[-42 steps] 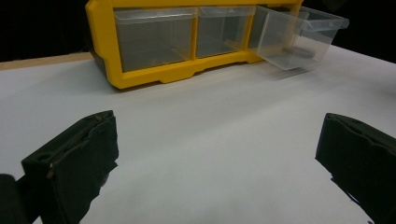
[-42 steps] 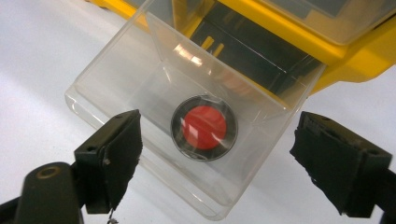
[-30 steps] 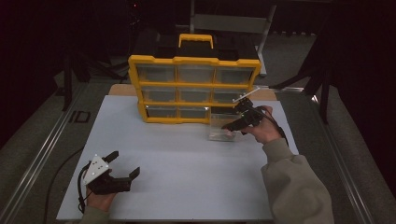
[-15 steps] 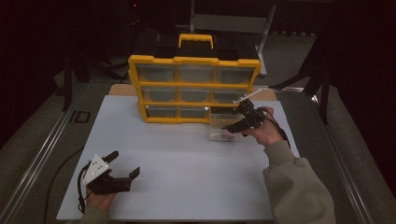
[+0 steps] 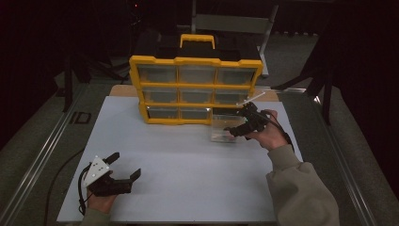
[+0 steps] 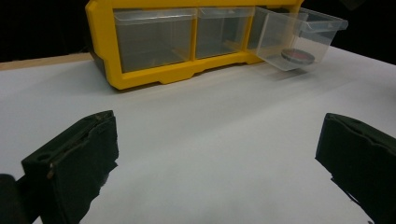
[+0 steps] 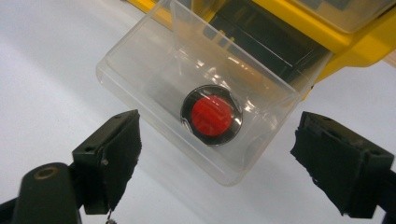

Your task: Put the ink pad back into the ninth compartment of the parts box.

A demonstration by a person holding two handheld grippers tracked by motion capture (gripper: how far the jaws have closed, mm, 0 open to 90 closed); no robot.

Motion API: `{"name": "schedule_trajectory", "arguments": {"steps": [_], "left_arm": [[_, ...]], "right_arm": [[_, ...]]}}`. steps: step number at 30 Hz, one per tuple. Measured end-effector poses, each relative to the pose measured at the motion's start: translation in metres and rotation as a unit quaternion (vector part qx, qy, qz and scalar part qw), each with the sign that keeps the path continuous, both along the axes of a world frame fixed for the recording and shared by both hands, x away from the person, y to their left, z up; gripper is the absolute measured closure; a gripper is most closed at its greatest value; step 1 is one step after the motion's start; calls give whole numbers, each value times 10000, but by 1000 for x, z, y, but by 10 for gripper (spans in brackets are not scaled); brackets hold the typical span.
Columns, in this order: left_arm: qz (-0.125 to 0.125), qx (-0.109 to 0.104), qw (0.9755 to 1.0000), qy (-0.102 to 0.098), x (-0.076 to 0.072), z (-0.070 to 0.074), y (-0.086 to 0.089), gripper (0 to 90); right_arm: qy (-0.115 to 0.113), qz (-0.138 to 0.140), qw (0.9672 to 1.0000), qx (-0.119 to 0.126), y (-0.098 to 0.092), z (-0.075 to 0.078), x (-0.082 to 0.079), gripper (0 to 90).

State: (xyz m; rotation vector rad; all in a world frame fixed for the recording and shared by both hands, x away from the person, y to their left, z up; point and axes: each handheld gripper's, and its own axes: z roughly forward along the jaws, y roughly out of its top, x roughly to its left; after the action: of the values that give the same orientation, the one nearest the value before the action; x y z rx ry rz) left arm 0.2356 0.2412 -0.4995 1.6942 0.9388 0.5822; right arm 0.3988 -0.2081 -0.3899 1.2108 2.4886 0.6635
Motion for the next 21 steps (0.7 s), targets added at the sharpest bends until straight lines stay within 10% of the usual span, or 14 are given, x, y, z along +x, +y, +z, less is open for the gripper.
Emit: {"name": "schedule_trajectory", "arguments": {"steps": [21], "left_arm": [[5, -7, 10000, -2, 0, 0, 0, 0]], "right_arm": [[-18, 7, 10000, 4, -6, -1, -14, 148]]}}
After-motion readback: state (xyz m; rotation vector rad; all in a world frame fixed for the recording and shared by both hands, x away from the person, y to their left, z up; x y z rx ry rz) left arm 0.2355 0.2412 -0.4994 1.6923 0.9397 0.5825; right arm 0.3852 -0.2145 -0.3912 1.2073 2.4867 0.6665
